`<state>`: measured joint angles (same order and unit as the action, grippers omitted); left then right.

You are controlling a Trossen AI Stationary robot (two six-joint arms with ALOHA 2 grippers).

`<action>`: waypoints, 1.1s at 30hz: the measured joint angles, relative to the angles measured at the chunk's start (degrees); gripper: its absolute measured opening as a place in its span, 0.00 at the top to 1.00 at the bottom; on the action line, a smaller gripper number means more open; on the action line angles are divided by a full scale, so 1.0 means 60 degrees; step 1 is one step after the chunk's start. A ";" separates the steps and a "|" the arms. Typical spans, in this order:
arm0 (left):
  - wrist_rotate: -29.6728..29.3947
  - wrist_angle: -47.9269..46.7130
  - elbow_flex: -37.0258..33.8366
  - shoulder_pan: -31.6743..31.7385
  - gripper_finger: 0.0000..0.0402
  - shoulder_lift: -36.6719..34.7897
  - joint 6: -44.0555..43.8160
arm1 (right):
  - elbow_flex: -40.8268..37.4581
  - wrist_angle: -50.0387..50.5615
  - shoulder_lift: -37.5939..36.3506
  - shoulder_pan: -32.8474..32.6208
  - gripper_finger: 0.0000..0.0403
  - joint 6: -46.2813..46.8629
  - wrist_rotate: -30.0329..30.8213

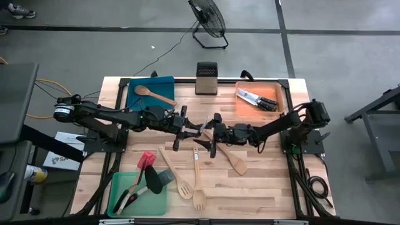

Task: Pick & Place Kitchen Items
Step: Put the black spatula into the orange bin

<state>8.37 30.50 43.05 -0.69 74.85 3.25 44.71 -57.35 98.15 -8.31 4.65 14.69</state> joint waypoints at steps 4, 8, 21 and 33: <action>0.0006 -0.0003 0.0000 -0.0004 0.81 0.0000 0.0000 | -0.0004 -0.0021 0.0011 0.0114 0.33 0.0178 -0.0023; -0.0004 -0.0007 0.0000 -0.0002 0.81 0.0003 -0.0004 | -0.0004 0.0042 0.0011 0.0101 0.46 0.0182 -0.0050; -0.0213 -0.0047 0.0004 0.0000 0.79 0.0007 -0.0401 | -0.0004 0.0056 0.0011 0.0075 0.79 -0.0179 -0.0445; -0.0292 -0.0113 0.0011 0.0000 0.70 0.0007 -0.0089 | -0.0007 0.0546 0.0004 0.0090 0.79 0.0306 -0.0197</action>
<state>6.61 29.82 43.11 -0.69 74.89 2.71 44.66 -54.08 98.17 -7.77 6.48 13.51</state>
